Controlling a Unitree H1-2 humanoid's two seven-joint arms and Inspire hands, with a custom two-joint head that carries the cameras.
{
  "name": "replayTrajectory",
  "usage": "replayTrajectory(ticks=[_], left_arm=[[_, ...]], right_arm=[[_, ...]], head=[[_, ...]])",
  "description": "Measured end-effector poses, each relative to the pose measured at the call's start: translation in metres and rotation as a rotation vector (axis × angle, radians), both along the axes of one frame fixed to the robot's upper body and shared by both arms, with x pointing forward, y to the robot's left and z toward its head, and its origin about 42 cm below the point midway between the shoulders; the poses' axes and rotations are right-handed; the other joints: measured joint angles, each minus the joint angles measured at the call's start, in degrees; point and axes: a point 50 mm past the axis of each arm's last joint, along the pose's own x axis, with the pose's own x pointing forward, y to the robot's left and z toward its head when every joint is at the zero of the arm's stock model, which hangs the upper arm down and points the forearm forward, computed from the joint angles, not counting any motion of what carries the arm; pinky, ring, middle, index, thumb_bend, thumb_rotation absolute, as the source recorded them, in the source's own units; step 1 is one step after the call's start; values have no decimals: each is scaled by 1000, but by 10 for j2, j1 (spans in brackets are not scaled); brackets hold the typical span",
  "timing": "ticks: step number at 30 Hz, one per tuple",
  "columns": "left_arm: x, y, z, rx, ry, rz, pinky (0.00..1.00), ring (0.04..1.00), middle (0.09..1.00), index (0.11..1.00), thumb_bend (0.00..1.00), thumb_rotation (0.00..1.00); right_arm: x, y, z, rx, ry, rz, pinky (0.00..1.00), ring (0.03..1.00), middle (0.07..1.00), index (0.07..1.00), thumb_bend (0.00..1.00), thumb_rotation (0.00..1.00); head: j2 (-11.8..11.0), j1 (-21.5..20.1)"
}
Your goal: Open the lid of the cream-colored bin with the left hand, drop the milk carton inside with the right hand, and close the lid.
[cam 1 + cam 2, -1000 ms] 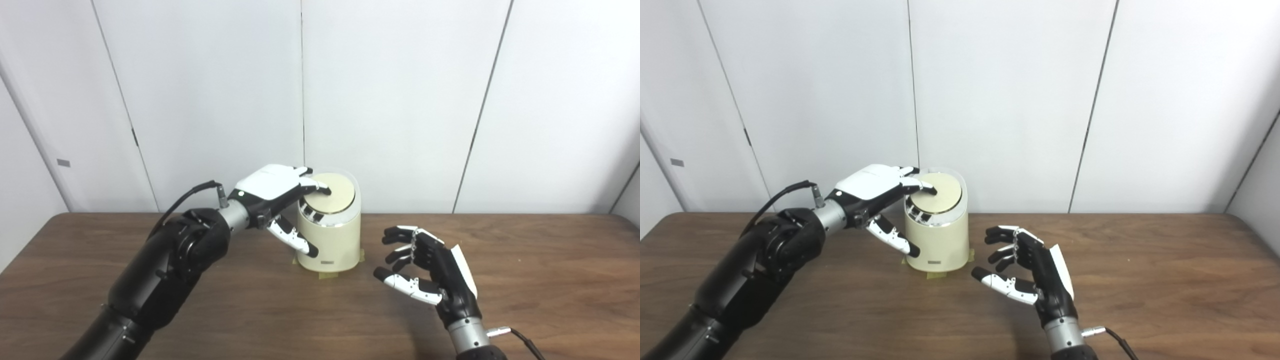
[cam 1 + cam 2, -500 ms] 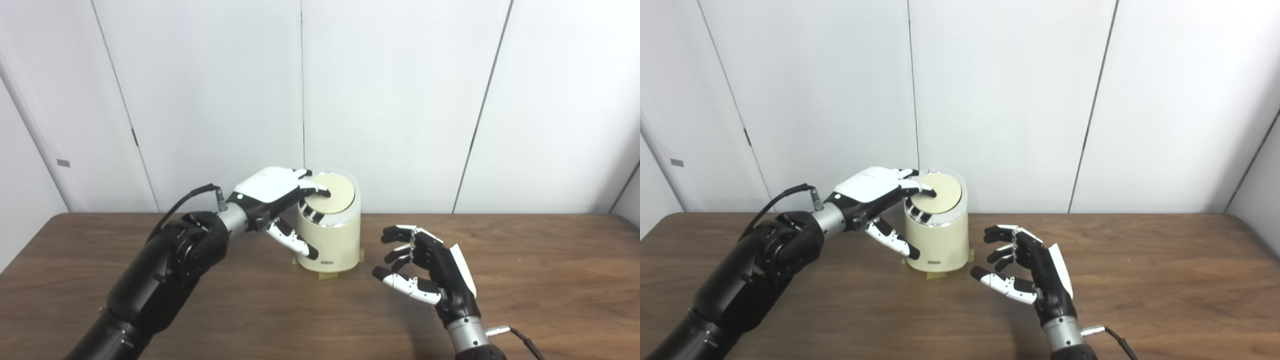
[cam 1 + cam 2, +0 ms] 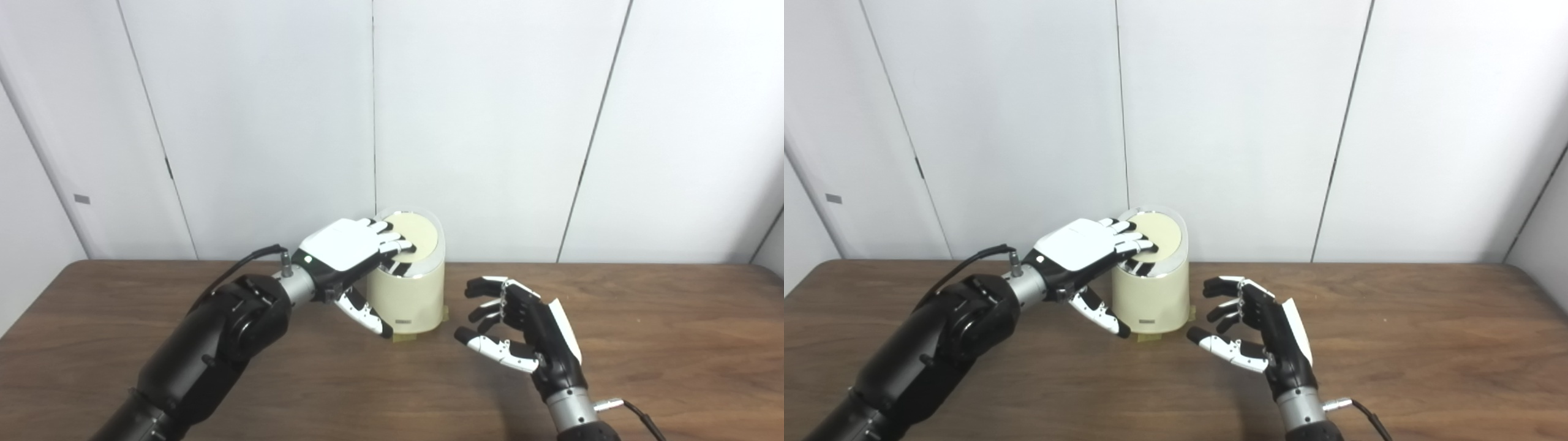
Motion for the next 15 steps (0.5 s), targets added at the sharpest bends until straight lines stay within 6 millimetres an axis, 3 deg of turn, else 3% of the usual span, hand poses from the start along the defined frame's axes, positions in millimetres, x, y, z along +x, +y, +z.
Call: replayTrajectory(ticks=[15], left_arm=[[-3,-10,6,54,-21,8,1000,1000,814,811,950,406]], right_arm=[[-1,-1,7,-6,-1,5,397,505,645,660,537,264]], head=[[10,-1]])
